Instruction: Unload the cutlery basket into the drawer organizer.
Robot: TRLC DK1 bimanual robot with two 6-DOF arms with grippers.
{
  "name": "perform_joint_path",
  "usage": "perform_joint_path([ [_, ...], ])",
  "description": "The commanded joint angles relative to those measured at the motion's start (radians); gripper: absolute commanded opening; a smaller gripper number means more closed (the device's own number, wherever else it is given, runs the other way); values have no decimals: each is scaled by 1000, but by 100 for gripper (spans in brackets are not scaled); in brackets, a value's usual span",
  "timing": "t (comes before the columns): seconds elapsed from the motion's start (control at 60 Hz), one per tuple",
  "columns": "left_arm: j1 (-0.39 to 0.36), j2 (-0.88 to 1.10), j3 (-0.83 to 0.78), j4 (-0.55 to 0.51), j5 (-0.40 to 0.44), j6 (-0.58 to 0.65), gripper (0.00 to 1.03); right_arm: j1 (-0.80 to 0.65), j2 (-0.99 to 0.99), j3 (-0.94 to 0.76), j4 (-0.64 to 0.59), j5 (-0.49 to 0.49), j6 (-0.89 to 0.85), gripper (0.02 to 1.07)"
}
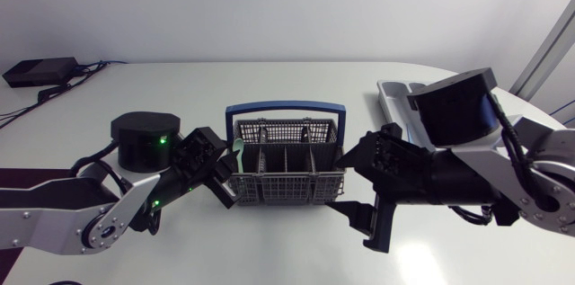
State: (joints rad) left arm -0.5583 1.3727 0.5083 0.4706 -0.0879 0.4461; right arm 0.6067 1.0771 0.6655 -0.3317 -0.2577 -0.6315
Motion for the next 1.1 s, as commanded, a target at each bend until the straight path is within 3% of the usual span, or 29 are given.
perform_joint_path([
  [0.0,5,31,33,14,-10,9,28,-5,-11,-30,13,-3,16,88],
  [0.483,-12,88,91,7,-10,-15,27,-5,-22,-35,13,-3,18,88],
  [0.617,-9,89,102,-1,-9,-23,20,-5,-20,-37,13,-3,18,88],
  [1.083,-23,131,142,-36,-7,-27,20,-5,-22,-43,13,-3,18,88],
])
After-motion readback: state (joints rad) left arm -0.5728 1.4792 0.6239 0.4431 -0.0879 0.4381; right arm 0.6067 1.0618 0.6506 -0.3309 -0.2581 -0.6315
